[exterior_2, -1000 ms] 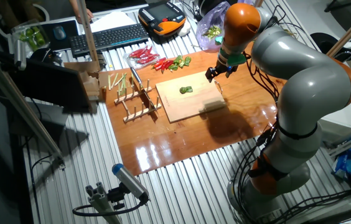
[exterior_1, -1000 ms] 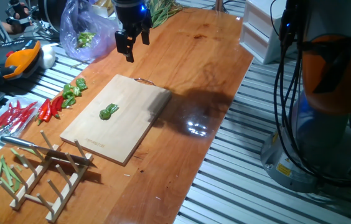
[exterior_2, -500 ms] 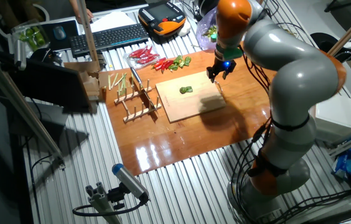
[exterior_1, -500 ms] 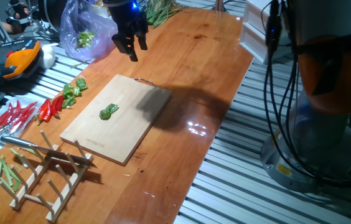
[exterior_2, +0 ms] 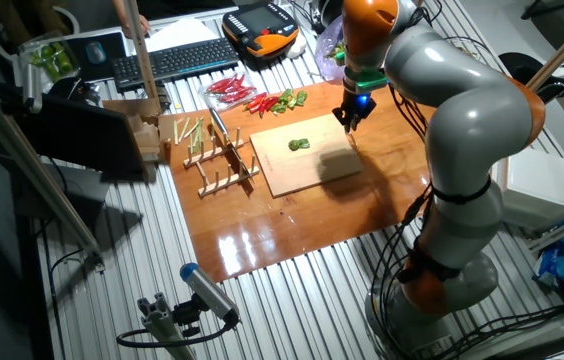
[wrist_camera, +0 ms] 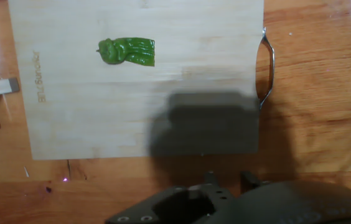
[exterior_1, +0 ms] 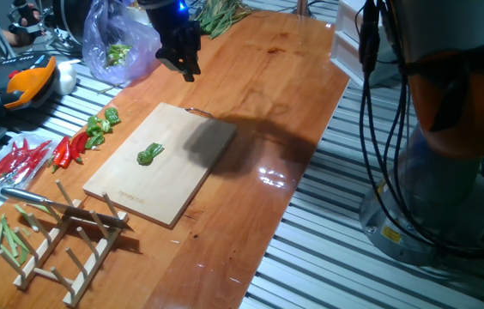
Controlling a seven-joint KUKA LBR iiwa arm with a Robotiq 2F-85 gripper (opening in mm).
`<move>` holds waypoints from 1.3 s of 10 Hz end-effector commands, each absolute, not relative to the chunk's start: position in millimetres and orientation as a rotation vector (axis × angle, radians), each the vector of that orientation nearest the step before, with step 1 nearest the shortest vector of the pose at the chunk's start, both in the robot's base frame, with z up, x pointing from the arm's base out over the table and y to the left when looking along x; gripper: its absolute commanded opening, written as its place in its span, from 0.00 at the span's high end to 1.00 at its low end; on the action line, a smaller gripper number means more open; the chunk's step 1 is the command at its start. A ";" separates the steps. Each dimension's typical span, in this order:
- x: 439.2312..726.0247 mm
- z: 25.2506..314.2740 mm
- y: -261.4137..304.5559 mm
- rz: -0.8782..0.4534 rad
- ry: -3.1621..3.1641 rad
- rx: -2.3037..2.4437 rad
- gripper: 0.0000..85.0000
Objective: Chop the chili peppers
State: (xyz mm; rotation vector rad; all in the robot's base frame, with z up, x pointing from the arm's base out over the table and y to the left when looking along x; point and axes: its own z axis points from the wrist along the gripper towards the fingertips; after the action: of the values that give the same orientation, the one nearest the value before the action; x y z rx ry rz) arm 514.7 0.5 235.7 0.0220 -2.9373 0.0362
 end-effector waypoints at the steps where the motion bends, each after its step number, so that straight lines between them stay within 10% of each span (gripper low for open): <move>1: 514.6 235.7 0.4 0.034 -2.939 0.022 1.00; 13: 514.7 235.8 0.4 -0.165 -3.009 0.104 1.00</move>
State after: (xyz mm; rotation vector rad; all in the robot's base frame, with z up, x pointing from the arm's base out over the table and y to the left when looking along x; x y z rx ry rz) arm 514.8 0.3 235.3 0.0989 -3.0089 -0.1623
